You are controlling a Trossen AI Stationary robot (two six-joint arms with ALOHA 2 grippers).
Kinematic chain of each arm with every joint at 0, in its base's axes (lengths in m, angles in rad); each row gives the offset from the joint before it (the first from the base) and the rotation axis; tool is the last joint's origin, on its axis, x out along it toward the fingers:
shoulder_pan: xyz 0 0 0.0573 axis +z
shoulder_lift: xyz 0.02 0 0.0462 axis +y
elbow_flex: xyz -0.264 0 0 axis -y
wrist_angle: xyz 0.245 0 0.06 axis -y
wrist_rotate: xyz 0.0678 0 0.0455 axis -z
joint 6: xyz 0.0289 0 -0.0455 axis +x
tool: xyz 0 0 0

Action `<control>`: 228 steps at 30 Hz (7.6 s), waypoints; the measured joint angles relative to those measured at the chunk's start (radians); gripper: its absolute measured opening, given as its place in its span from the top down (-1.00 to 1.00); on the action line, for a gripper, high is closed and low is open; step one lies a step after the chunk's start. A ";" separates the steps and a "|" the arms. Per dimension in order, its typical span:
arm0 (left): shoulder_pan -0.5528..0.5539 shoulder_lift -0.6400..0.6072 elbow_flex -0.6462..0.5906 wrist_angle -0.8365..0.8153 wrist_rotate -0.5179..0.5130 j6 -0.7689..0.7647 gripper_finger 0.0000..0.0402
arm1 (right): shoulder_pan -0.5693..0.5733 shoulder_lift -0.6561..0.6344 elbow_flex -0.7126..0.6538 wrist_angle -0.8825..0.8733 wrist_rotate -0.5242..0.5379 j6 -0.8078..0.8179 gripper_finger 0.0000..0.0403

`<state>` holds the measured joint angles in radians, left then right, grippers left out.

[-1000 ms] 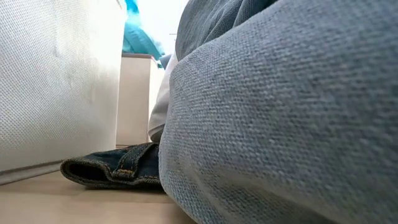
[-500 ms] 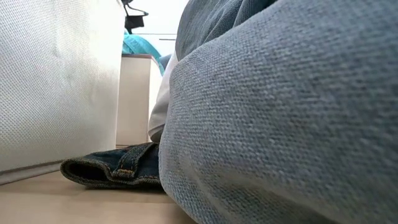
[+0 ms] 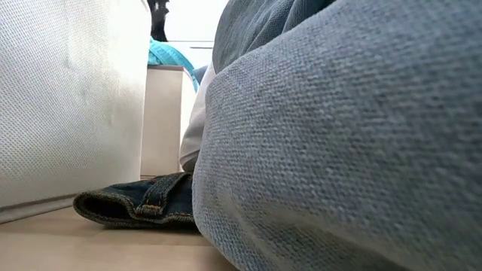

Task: Sort clothes
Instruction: Put the blue shorts into the top brown laundry organizer, then put the white shirt into the top brown laundry organizer

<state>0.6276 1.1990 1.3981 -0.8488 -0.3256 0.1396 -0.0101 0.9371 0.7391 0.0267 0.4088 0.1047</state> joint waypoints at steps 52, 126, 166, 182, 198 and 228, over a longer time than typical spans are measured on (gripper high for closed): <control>-0.079 -0.026 -0.049 -0.392 0.524 -0.041 0.43 | 0.059 0.121 -0.002 0.073 0.008 -0.113 0.01; 0.083 -0.129 -0.437 0.343 0.150 -0.183 0.38 | 0.059 0.122 -0.002 0.053 -0.005 -0.078 0.01; -0.270 -0.379 -0.387 0.329 0.235 -0.136 0.38 | -0.082 0.526 0.014 0.187 -0.440 0.103 0.01; -0.355 -0.287 -0.387 0.318 0.171 -0.135 0.38 | -0.097 0.580 0.107 -0.145 -0.640 0.118 0.01; -0.401 -0.290 -0.387 0.269 0.133 -0.138 0.38 | -0.320 0.569 0.395 -0.184 -0.208 -0.026 0.01; -0.407 -0.289 -0.387 0.268 0.098 -0.138 0.38 | -0.562 0.975 0.393 -0.205 -0.335 -0.022 0.76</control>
<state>0.2211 0.9104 1.0107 -0.5808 -0.2280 0.0017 -0.5724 1.9118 1.1320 -0.1779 0.0738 0.0829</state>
